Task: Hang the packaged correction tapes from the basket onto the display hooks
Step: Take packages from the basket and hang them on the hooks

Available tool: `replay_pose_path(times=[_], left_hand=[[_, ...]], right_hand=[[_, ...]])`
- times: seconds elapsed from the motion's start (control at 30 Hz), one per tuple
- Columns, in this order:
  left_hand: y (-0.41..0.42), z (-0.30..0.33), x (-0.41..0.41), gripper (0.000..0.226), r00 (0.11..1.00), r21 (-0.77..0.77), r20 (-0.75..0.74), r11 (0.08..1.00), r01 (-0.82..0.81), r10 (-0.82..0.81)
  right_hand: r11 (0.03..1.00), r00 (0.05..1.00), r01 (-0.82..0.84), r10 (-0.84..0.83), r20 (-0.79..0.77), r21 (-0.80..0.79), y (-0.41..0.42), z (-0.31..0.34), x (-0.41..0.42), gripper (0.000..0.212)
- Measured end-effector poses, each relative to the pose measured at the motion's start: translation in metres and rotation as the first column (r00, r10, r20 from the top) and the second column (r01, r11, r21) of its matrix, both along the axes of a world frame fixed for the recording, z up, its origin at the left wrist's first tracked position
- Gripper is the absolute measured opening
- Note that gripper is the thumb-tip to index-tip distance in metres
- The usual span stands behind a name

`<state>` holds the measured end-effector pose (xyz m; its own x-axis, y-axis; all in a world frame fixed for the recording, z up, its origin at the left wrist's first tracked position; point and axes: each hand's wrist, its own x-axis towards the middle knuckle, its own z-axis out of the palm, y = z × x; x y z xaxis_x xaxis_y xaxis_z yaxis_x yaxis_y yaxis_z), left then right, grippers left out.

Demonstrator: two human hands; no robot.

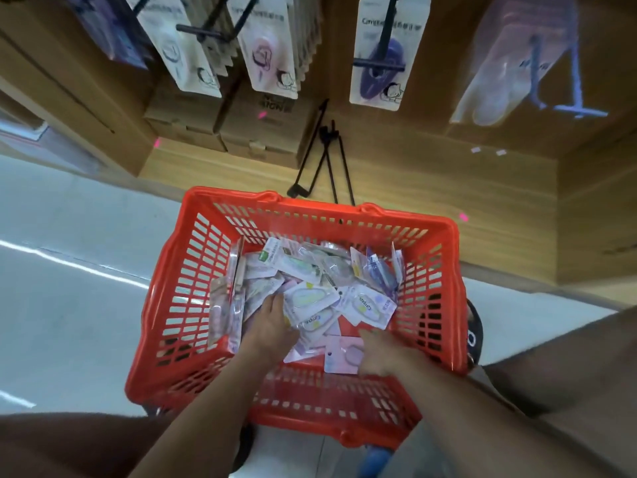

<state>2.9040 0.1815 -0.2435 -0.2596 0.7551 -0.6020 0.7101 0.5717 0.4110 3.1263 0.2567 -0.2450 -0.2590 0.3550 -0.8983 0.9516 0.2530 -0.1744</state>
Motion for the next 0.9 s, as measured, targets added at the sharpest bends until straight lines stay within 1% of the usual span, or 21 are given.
replay_pose_path(times=[0.07,0.13,0.2,0.27,0.3,0.37,0.47,0.53,0.6,0.67,0.77,0.83,0.9], left_hand=[[0.006,-0.001,0.0,0.077,0.999,-0.024,-0.028,1.0,-0.018,0.018],[0.009,-0.003,0.0,0.073,0.998,-0.076,-0.038,0.996,-0.054,0.051],[0.009,-0.006,0.0,0.065,0.997,-0.113,-0.045,0.991,-0.072,0.067],[0.008,-0.009,0.0,0.052,0.995,-0.12,-0.046,0.989,-0.091,0.086],[0.008,-0.01,0.001,0.047,0.994,-0.129,-0.043,0.986,-0.107,0.102],[0.01,-0.009,0.003,0.041,0.993,-0.154,-0.043,0.981,-0.116,0.111],[0.011,-0.007,0.009,0.046,0.995,-0.163,-0.077,0.983,-0.081,0.069],[0.009,-0.008,0.011,0.062,0.989,-0.167,-0.149,0.986,-0.01,-0.015],[0.008,-0.011,0.01,0.075,0.972,-0.173,-0.217,0.984,0.053,-0.091],[0.008,-0.014,0.009,0.076,0.97,-0.17,-0.219,0.983,0.066,-0.103],[0.009,-0.015,0.011,0.069,0.971,-0.178,-0.2,0.979,0.098,-0.133],[0.008,-0.015,0.015,0.068,0.958,-0.178,-0.216,0.972,0.152,-0.189],[0.008,-0.016,0.018,0.066,0.932,-0.189,-0.247,0.957,0.22,-0.264]], right_hand=[[0.998,0.998,0.055,-0.055,-0.032,0.006,0.004,-0.001,-0.002,0.071],[0.991,0.989,0.122,-0.117,-0.095,0.049,0.008,0.0,-0.008,0.065],[0.972,0.981,0.157,-0.133,-0.142,0.173,0.013,0.003,-0.014,0.053],[0.916,0.979,0.165,-0.109,-0.17,0.364,0.019,0.008,-0.019,0.04],[0.882,0.977,0.181,-0.108,-0.186,0.435,0.022,0.01,-0.02,0.039],[0.851,0.977,0.182,-0.1,-0.189,0.492,0.025,0.011,-0.02,0.048],[0.878,0.987,0.131,-0.073,-0.142,0.461,0.022,0.007,-0.02,0.069],[0.888,0.988,0.137,-0.087,-0.131,0.44,0.017,0.003,-0.019,0.08],[0.881,0.985,0.155,-0.103,-0.139,0.446,0.014,0.0,-0.02,0.087],[0.873,0.983,0.169,-0.115,-0.143,0.458,0.013,-0.001,-0.021,0.088],[0.874,0.986,0.16,-0.116,-0.122,0.459,0.015,-0.001,-0.023,0.084],[0.889,0.986,0.163,-0.134,-0.095,0.429,0.017,-0.001,-0.022,0.082],[0.907,0.98,0.201,-0.188,-0.072,0.37,0.017,-0.001,-0.019,0.085]])
